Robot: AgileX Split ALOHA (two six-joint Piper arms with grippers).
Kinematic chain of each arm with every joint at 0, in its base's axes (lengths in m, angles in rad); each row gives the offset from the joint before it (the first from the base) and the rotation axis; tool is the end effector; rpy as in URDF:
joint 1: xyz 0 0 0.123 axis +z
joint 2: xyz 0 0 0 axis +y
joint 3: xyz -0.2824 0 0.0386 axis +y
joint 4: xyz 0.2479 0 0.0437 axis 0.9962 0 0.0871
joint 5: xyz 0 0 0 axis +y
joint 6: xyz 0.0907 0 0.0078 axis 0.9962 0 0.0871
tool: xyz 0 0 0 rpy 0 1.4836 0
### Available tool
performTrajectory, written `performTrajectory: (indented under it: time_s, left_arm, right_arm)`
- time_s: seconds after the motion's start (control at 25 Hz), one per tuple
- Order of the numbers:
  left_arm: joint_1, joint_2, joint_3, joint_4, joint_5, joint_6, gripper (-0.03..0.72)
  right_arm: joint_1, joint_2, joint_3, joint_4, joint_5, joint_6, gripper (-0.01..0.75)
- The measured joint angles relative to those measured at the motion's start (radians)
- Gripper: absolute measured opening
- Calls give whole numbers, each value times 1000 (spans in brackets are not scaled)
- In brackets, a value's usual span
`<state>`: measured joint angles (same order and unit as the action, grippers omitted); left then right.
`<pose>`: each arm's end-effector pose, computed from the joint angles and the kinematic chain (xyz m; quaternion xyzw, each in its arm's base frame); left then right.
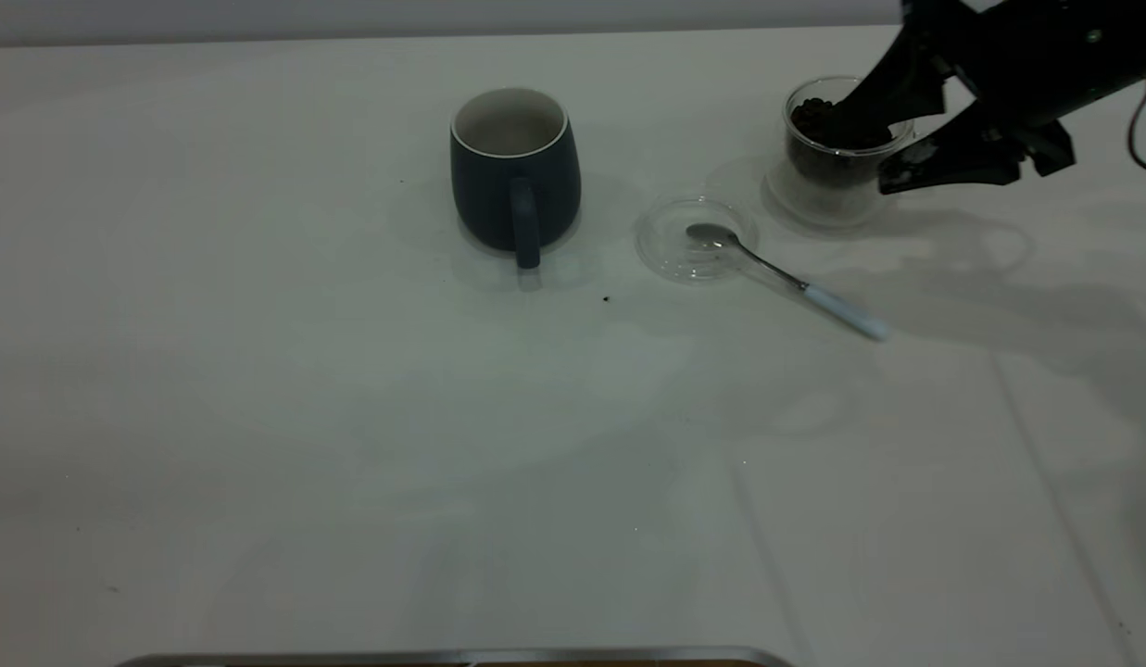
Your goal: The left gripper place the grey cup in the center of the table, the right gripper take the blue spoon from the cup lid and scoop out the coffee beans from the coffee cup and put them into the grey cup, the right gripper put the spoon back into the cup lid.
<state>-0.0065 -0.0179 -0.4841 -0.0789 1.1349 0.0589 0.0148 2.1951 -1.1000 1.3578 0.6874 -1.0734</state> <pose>-0.0092 -0.0064 0.2670 0.0315 0.8703 -0.0265 0.4909 0.3750 0.0621 0.0632 0.0336 0.9282 0.3416 0.1438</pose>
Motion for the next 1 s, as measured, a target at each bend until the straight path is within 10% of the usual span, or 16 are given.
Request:
performTrajectory:
  time_s: [0.48,1.0]
  left_arm:
    - [0,0,0,0,0,0,530]
    - [0,0,0,0,0,0,530]
  right_arm:
    - [38,-109,2,-121,-11,15,590]
    - [45,-790,3,-790,213,616,590]
